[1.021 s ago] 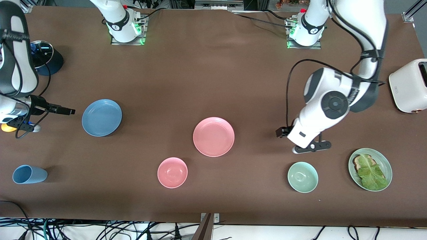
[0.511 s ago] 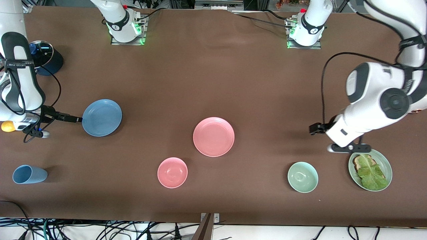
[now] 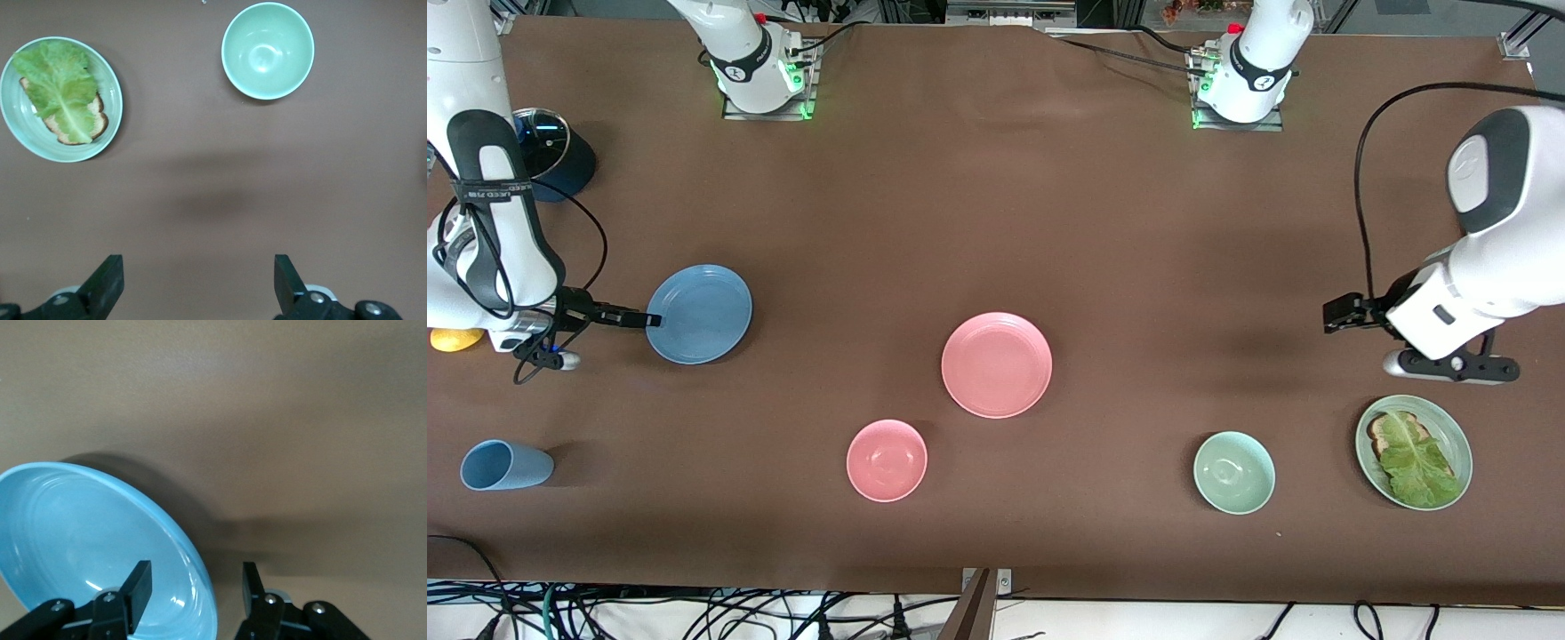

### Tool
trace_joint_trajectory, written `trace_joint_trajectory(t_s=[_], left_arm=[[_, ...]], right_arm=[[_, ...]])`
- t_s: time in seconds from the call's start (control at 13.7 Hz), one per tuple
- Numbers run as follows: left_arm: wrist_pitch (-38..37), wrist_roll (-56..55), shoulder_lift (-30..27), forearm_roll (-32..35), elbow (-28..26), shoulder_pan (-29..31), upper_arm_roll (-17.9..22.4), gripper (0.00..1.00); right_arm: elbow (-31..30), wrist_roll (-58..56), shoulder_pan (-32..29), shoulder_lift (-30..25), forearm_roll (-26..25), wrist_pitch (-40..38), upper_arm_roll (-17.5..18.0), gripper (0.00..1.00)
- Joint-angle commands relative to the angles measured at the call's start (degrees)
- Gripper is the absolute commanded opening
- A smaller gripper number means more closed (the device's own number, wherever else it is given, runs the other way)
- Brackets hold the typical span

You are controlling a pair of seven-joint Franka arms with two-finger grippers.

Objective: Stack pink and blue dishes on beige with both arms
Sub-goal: 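Raise the left gripper away while the right gripper reaches the blue plate, then grasp the blue plate's rim with the right gripper and lift it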

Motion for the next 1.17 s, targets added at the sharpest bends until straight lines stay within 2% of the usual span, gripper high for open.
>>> trace_joint_trajectory(t_s=[0.0, 0.07, 0.29, 0.36, 0.66, 0.88, 1.09], left_arm=[[-3.87, 1.54, -4.40, 1.52, -0.75, 1.18, -0.36, 1.00], [-4.84, 1.54, -5.28, 1.52, -0.75, 1.44, -0.36, 1.00], [-5.99, 3.28, -6.25, 3.44, -0.75, 1.53, -0.36, 1.00], [-5.99, 4.34, -6.25, 4.15, -0.58, 1.45, -0.36, 1.00], [-5.99, 2.78, -6.43, 3.28, -0.84, 1.01, -0.89, 1.00], [-5.99, 1.19, -7.83, 3.72, -0.84, 0.92, -0.98, 1.00], [-5.99, 1.88, -8.18, 3.89, -0.75, 0.83, -0.98, 1.00]], right_arm=[[0.64, -1.06, -0.41, 1.12, 1.46, 0.30, 0.24, 0.49], [0.64, -1.06, -0.41, 1.30, 1.46, 0.21, 0.24, 0.45], [0.73, -1.24, -0.32, 1.30, 1.46, -0.40, 0.24, 0.06], [0.73, -1.15, -0.32, 1.22, 1.46, -0.58, 0.24, 0.00], [2.66, -0.54, -0.32, 0.78, 1.46, -2.67, 0.24, 0.00], [6.43, 1.91, 0.03, -0.97, 1.19, -11.36, 0.33, 0.00], [6.62, 3.15, 2.49, -5.89, 0.75, -16.73, 0.42, 0.00]])
